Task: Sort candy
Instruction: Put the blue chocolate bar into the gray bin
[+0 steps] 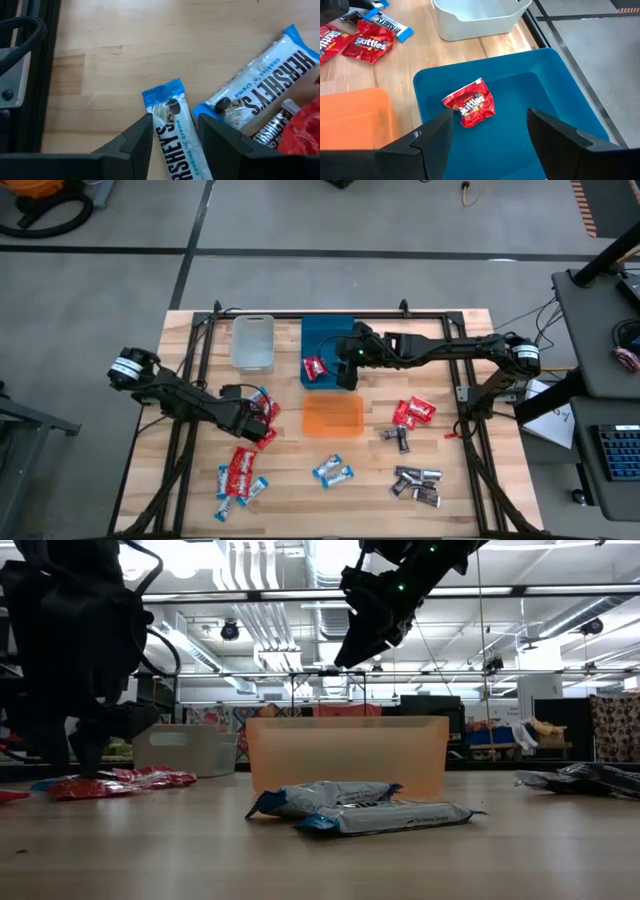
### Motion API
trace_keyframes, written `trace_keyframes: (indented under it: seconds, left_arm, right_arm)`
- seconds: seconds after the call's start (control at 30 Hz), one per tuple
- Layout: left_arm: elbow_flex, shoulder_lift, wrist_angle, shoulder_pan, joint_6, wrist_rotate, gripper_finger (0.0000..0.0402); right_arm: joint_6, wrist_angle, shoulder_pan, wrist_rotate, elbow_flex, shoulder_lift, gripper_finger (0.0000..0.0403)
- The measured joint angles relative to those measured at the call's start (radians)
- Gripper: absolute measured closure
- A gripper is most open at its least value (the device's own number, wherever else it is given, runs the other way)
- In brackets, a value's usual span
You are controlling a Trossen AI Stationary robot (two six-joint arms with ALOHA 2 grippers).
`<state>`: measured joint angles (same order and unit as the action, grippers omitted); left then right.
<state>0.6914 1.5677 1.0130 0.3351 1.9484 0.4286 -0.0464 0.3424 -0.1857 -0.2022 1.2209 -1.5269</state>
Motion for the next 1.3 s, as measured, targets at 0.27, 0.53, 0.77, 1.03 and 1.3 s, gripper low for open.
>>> trace_keyframes:
  seconds: [0.27,0.53,0.77,1.03,1.3]
  left_arm:
    - [0.0,0.047,-0.021,0.0,0.0,0.0,0.0255]
    - [0.002,0.073,-0.034,0.001,-0.009,0.008,0.0257]
    - [0.002,0.072,-0.04,0.001,-0.01,0.008,0.0297]
    - [0.001,0.07,-0.019,0.001,-0.031,-0.002,0.0341]
    - [-0.001,0.01,-0.008,0.002,-0.076,-0.037,0.0363]
  right_arm:
    - [0.001,0.021,0.005,0.0,-0.002,0.0,0.0159]
    - [0.001,0.021,0.005,0.0,-0.002,0.0,0.0162]
    - [0.001,0.021,0.005,0.0,-0.002,0.0,0.0164]
    - [0.001,0.021,0.005,0.0,-0.002,-0.001,0.0165]
    - [0.001,0.021,0.005,0.0,-0.002,-0.001,0.0165]
